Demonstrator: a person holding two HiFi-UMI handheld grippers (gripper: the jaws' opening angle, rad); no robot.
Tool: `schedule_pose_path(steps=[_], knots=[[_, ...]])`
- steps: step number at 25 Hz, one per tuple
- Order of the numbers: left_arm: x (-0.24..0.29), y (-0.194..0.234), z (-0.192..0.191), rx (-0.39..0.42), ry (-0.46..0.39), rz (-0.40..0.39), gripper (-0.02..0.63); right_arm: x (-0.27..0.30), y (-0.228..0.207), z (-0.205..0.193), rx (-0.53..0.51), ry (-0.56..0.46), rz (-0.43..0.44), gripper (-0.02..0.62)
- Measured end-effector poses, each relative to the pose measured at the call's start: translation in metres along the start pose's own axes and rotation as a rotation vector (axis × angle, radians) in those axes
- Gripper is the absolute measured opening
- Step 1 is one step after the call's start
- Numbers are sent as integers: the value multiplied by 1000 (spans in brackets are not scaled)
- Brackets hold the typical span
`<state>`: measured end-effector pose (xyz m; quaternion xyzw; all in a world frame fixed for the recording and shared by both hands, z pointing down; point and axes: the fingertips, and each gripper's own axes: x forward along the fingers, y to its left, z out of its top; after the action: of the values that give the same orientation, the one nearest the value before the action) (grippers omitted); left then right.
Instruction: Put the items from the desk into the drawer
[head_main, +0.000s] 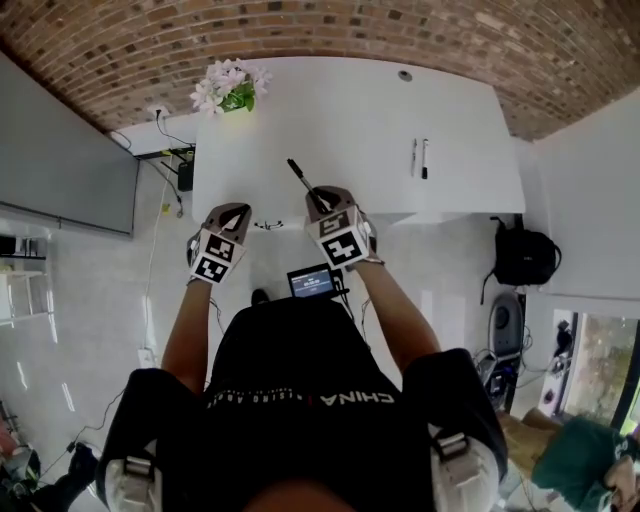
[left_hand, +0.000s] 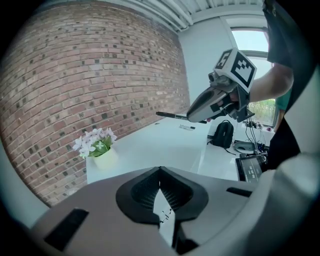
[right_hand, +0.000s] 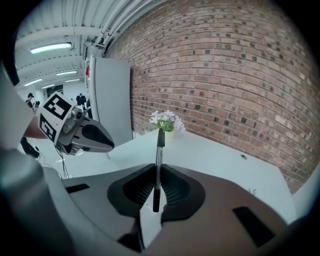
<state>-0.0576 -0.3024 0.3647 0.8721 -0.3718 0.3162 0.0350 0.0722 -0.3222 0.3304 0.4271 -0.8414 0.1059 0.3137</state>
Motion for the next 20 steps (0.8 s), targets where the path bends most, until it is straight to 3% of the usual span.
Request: schedule_pose_path(steps=[6, 20], knots=[[-7, -18, -12, -26, 11, -17, 12, -13, 18, -24, -8, 16, 5, 48], [-11, -30, -18, -47, 38, 4, 12, -15, 17, -26, -7, 0, 46, 48]])
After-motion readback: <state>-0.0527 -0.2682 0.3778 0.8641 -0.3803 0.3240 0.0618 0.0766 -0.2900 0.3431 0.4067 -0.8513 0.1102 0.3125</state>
